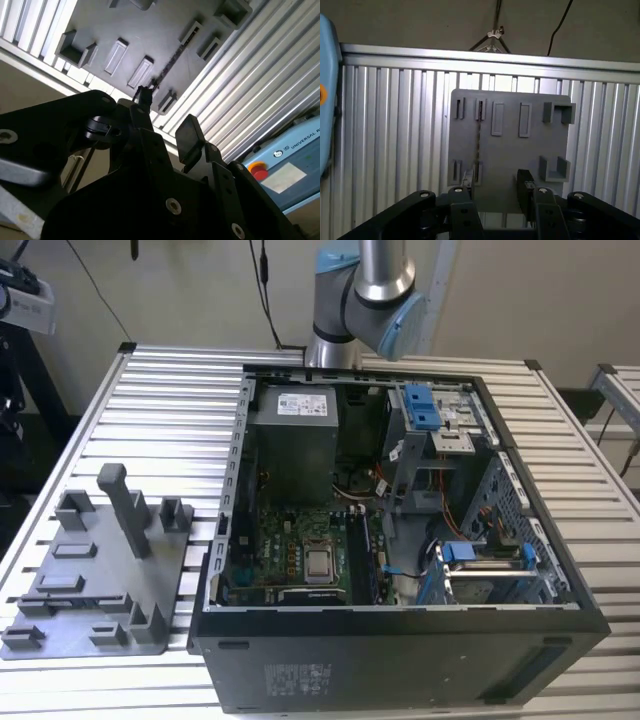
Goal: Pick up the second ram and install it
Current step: 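Pick up the second ram and move it above second insertion slot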
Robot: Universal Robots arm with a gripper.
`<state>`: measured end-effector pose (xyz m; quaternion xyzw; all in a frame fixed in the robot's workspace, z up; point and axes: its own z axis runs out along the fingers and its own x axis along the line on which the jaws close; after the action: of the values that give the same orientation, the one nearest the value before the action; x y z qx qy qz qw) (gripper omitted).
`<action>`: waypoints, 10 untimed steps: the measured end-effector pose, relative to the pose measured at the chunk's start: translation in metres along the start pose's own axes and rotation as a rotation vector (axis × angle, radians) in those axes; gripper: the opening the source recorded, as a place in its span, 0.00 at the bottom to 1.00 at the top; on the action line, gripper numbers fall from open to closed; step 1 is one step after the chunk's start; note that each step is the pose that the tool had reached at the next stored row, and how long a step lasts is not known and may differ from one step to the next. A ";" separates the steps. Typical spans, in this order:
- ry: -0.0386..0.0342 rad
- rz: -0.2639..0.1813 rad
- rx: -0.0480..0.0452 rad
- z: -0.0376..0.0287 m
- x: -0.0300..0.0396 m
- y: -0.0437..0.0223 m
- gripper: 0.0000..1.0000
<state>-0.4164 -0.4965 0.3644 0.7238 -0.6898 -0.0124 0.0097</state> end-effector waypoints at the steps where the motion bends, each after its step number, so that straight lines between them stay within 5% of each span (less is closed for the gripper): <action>1: 0.0000 0.000 0.0000 0.0000 0.0000 0.0000 0.48; 10: 0.0010 0.000 -0.0007 0.0074 0.0000 -0.0002 0.48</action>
<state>-0.4164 -0.4965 0.3570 0.7238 -0.6898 -0.0123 0.0103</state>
